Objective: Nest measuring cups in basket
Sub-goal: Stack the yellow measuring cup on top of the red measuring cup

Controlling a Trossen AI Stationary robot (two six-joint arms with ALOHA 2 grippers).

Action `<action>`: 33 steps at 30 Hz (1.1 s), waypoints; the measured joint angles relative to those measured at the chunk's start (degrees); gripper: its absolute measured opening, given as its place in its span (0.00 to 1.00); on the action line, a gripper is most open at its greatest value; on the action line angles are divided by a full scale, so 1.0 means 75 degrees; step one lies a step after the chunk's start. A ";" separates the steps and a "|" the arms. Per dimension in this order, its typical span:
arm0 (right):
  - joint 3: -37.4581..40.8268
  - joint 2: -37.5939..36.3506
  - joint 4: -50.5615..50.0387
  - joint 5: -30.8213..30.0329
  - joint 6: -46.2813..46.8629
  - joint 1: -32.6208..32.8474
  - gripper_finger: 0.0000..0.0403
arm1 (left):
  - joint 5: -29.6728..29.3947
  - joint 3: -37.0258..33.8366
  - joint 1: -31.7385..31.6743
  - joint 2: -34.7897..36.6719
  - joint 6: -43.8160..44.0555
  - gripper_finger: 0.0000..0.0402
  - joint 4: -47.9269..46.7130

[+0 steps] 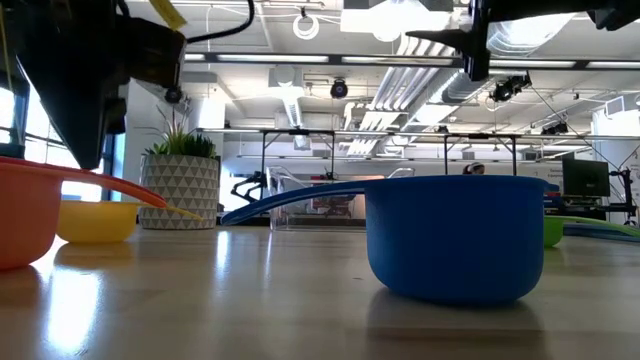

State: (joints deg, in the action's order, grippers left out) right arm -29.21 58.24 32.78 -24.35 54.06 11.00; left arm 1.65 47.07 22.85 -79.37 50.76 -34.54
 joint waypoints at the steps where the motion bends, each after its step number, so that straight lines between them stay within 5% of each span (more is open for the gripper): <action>1: 0.0000 0.0002 0.0065 -0.0044 -0.0009 0.0000 0.66 | -0.0054 0.0000 -0.0019 0.0138 -0.0097 0.13 -0.0122; 19: 0.0000 -0.0001 0.0265 -0.0348 -0.0475 -0.0015 0.66 | -0.0081 0.0003 -0.2162 0.2326 -0.2642 0.13 -0.1845; 33: 0.0000 -0.0002 0.0162 -0.0614 -0.0560 -0.0012 0.66 | -0.0058 -0.0202 -0.3250 0.2001 -0.3788 0.32 -0.2673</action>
State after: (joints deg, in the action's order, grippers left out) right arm -29.21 58.23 34.00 -28.95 49.87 10.92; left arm 1.21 45.56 -1.53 -64.36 22.35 -54.59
